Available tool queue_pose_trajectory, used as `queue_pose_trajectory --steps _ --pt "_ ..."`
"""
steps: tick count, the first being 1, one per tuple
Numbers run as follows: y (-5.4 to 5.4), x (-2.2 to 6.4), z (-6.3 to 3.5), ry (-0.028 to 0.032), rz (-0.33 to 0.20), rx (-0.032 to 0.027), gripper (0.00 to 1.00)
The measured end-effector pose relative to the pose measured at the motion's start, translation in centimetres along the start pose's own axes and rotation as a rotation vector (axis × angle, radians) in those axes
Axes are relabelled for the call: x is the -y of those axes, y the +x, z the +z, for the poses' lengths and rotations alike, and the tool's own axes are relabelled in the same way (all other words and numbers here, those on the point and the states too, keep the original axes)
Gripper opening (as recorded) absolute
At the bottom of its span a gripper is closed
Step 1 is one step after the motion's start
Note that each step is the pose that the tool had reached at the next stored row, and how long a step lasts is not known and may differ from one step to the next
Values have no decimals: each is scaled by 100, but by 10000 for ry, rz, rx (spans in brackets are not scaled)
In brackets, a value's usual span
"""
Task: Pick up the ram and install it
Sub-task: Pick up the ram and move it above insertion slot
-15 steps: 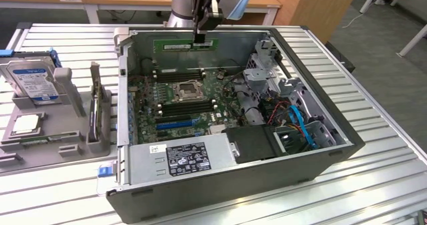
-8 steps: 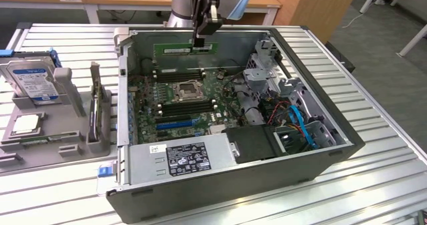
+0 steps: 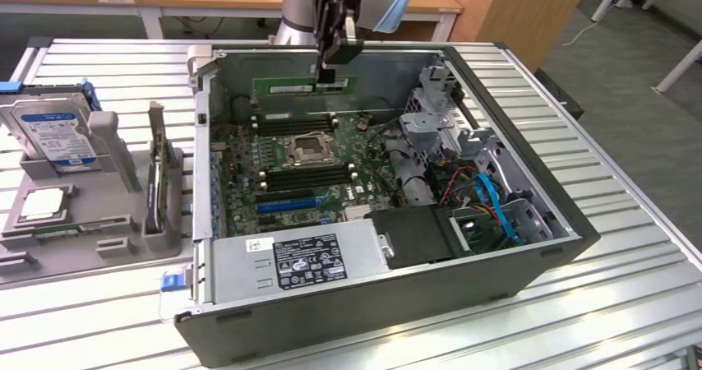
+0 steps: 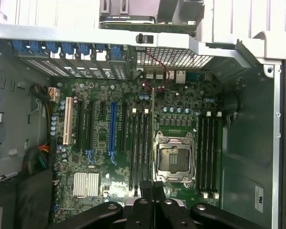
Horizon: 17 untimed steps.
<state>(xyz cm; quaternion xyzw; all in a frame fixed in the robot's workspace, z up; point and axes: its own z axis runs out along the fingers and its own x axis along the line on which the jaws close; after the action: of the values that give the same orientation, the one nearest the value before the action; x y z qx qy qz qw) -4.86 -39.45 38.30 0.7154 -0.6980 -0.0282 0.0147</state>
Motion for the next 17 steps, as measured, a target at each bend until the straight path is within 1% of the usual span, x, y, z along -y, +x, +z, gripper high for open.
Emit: queue_pose_trajectory --steps 17 --pt "5 11 192 0 0 1 11"
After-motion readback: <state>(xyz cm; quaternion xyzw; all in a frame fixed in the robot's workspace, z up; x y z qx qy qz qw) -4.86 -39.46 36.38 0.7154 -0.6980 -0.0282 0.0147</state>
